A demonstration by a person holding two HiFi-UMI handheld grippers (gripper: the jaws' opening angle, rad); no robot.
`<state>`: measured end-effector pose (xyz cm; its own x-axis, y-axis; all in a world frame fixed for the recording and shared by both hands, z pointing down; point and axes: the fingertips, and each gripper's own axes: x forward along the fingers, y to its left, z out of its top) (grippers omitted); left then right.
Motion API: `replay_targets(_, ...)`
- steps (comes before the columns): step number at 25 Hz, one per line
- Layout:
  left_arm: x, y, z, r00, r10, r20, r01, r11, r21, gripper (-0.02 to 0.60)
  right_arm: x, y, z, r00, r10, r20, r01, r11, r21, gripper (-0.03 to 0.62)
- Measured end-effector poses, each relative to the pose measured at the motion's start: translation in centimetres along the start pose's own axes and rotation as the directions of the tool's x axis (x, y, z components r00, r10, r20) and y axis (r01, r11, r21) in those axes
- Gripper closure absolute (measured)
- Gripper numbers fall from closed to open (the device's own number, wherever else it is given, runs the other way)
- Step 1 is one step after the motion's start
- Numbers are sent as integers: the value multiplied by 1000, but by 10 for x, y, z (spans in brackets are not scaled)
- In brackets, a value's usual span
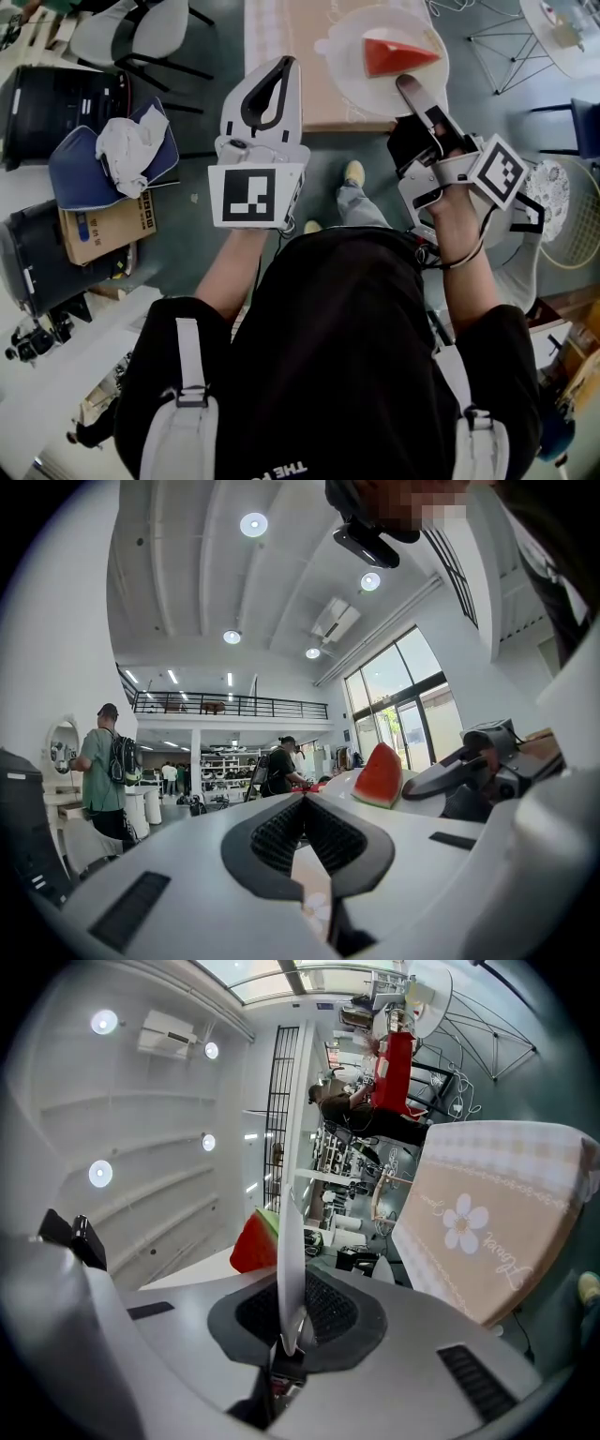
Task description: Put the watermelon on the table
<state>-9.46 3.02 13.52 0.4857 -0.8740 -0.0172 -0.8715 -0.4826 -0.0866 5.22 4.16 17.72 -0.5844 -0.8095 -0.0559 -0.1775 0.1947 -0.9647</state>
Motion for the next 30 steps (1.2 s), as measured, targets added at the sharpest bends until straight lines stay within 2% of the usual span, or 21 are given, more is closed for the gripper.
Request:
replay_targets(6,35,13,-4,1000,20,-13,-20,1000,-2,574,27,-12,26,1000,0,-23,1,1000,10,565)
replay_targets(11,61,18,-15,998,28,-56,-27,1000,13,574,46,-22,45,999,-4,-40,5,1000,13,565)
replay_targets(17,94,17,-16,998,33,-59,-33,999,-4,574,59,-34,68,998,-5,-65,7,1000,23,565)
replay_targets(30,138,32,-30,994,70,-90,-71,997,-5,574,97,-59,94,993,11,-115,-3,998,62,565)
